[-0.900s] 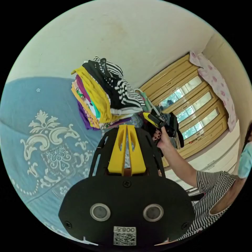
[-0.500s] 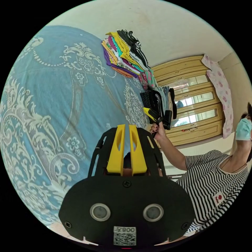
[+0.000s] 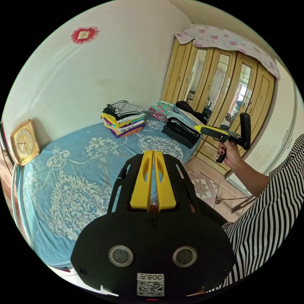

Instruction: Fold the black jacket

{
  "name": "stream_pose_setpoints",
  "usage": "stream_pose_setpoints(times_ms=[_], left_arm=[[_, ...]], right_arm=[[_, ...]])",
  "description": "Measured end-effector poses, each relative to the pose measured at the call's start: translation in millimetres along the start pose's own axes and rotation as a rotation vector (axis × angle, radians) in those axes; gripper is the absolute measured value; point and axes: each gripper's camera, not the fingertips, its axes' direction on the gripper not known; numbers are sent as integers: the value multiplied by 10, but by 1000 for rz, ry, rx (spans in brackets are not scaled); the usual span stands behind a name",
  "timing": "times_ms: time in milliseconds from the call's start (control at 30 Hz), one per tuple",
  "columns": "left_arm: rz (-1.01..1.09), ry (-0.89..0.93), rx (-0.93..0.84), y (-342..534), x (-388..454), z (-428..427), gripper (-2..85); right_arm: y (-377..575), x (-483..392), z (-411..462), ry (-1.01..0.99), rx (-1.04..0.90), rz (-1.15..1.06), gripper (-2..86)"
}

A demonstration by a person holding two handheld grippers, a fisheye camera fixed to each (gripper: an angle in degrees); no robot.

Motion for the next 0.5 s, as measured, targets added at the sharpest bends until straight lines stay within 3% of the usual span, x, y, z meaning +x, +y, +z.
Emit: stream_pose_setpoints(times_ms=[167,500], left_arm=[[90,-82,135,51,618,-635,6],[240,37,422,242,1406,-1558,23]], right_arm=[[214,-593,-1093,201,182,-71,1],[574,-1111,-2088,134,278,-59,9]])
